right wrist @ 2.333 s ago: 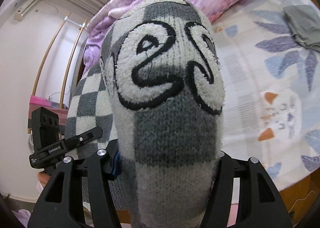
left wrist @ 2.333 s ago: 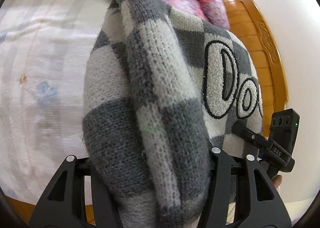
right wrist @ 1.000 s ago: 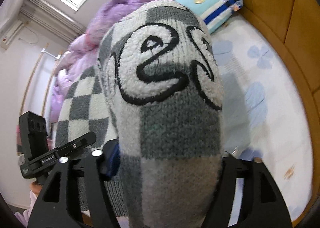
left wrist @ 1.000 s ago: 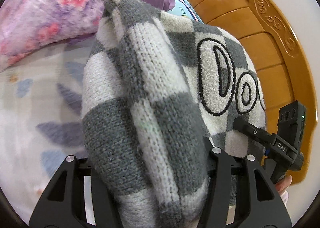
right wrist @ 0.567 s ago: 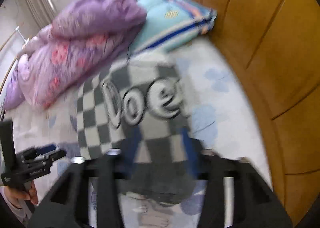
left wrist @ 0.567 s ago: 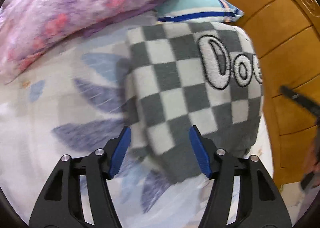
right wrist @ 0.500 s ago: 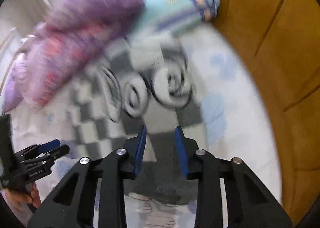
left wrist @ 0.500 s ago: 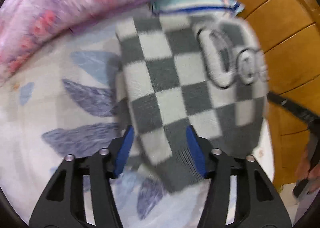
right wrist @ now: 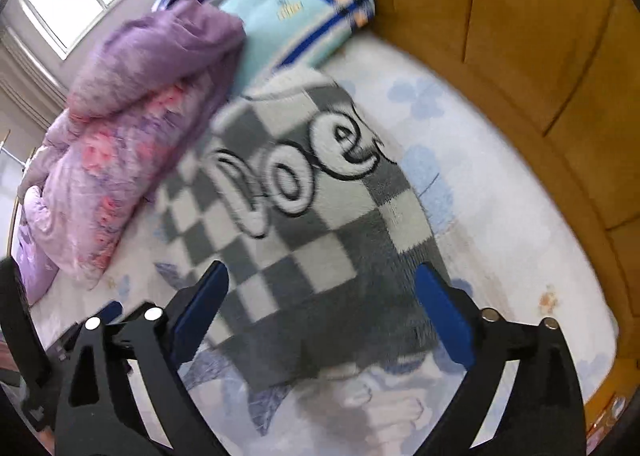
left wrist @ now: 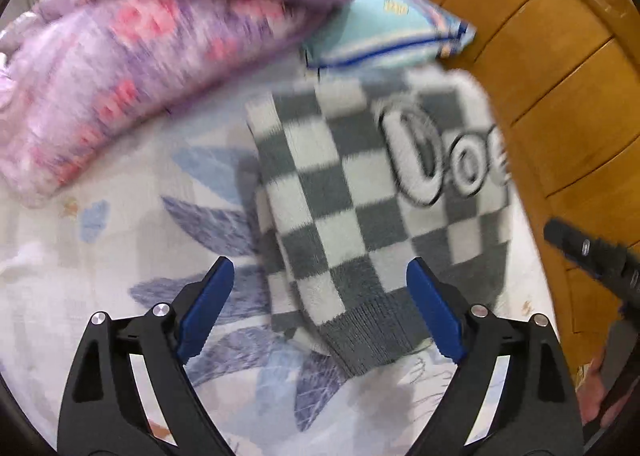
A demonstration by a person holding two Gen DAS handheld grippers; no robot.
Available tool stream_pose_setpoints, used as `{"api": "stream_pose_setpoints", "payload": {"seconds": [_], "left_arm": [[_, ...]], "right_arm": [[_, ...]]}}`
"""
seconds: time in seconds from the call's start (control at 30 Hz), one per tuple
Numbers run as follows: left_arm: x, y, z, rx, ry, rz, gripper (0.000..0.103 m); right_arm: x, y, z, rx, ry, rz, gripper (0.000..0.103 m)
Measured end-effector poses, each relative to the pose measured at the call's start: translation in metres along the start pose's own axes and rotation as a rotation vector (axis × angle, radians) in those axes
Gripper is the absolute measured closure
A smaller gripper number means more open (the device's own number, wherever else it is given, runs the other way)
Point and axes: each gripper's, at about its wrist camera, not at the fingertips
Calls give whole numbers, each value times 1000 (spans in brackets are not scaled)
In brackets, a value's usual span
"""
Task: Fold large clothes
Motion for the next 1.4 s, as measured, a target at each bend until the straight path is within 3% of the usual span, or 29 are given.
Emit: {"api": "stream_pose_setpoints", "payload": {"seconds": [0.1, 0.27, 0.33, 0.53, 0.67, 0.77, 0.83, 1.07, 1.4], "left_arm": [[-2, -62, 3, -5, 25, -97, 14], [-17, -183, 9, 86, 103, -281, 7], [-29, -232, 17, 88, 108, -339, 7], [-81, -353, 61, 9, 76, -387, 7], [-133, -407, 92, 26, 81, -331, 7], [-174, -433, 115, 87, 128, -345, 7], [-201, -444, 132, 113, 159, -311, 7], [-268, -478, 167, 102, 170, -278, 7], [-300, -500, 171, 84, 132, -321, 7]], "right_arm": [[-8, -43, 22, 17, 8, -79, 8], [-35, -142, 68, 34, -38, -254, 8], [-47, -177, 85, 39, -58, -284, 8], [-115, -277, 139, 15, -42, -435, 8], [-180, -317, 176, -38, -43, -477, 8], [-221, -331, 201, -40, -60, -474, 8], [-254, -341, 219, -61, -65, -472, 8], [-339, -361, 260, -122, -86, -456, 8], [-375, -366, 276, -155, -172, -506, 8]]}}
Point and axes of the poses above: each gripper's, at about its wrist camera, not at the fingertips, and y roughly the way its jaws point, z to its left, x to its top, and after that the axes turned 2 degrees about x, right-handed
